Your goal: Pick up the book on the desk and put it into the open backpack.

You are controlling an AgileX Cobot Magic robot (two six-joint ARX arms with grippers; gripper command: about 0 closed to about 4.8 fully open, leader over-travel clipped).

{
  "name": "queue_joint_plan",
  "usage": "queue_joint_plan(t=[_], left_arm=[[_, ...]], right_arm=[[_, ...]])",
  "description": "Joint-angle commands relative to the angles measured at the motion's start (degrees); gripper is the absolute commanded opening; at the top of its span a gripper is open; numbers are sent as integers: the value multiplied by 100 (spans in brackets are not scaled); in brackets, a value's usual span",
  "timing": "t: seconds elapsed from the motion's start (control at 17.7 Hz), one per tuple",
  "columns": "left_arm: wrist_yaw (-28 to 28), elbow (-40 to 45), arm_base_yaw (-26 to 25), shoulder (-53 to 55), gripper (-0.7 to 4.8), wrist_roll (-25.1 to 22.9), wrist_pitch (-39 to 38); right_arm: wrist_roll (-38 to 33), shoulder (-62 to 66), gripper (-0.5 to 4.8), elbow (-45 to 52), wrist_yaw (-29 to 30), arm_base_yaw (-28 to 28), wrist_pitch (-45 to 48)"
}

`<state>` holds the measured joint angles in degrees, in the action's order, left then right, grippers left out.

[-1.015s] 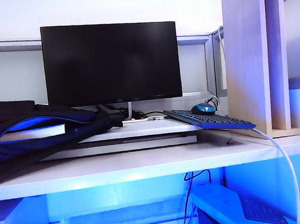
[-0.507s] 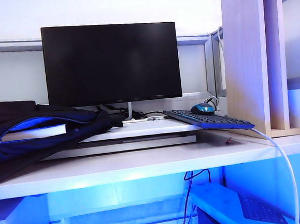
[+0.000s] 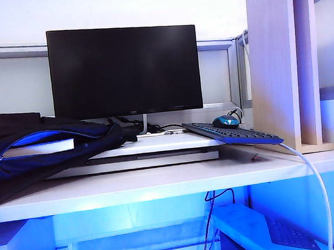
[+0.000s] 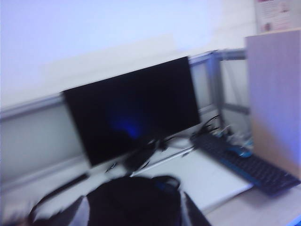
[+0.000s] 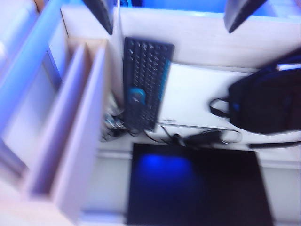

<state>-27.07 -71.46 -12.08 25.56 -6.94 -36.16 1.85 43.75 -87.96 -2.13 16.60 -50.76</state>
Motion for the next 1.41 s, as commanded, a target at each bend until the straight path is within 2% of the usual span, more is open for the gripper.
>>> queue_joint_plan(t=[0.06, 0.23, 0.34, 0.45, 0.51, 0.56, 0.62, 0.73, 0.79, 0.85, 0.9, 0.96, 1.01, 1.07, 1.13, 1.41], left_arm=[[98, 372, 0, -573, 267, 11, -811], [149, 992, -9, -1305, 263, 50, -1075], [201, 1572, -9, -1888, 252, 304, -1121], [291, 2225, -13, -2415, 209, 671, -1126], [269, 2745, -11, -2529, 209, 1064, -1019], [186, 2883, -13, -2516, 209, 1064, -929], [240, 3506, -11, -2518, 205, 1440, 144], [323, 3987, -13, -2518, 198, 1829, 815], [461, 4207, -13, -2518, 154, 1827, 940], [553, 4391, -13, -2518, 131, 1834, 1016], [597, 4535, -13, -2520, 112, 1834, 1069], [640, 4712, -11, -2520, 110, 1834, 1167], [645, 4883, -11, -2520, 86, 1832, 1316], [651, 5036, -11, -2520, 16, 1805, 1464], [649, 5226, -11, -2520, -6, 1790, 1692], [647, 5845, -11, -2533, -6, 1751, 1978]], right_arm=[[-238, -1113, 251, 1340, -74, 0, 876], [-354, -1996, 251, 2435, -74, 0, 944], [-409, -2448, 251, 3060, -70, 0, 944], [-710, -2756, 251, 3652, -72, 0, 977], [-966, -2889, 251, 4175, -72, 0, 1235], [-992, -2920, 248, 4347, -63, 0, 1403], [-1196, -2940, 139, 5045, -79, 11, 2387], [-1239, -2916, 133, 5508, -74, 13, 2940], [-1239, -2909, 106, 5766, -76, 11, 3121], [-1239, -2909, 56, 6011, -76, 11, 3261], [-1239, -2911, 14, 6229, -74, 11, 3386], [-1244, -2909, -6, 6485, -74, 11, 3515], [-1281, -2909, -6, 6767, -72, 13, 3679], [-1300, -2911, -6, 7042, -87, 11, 3871], [-1303, -2909, -6, 7350, -144, 9, 4133], [-1298, -2911, -6, 8100, -380, 9, 4682]])
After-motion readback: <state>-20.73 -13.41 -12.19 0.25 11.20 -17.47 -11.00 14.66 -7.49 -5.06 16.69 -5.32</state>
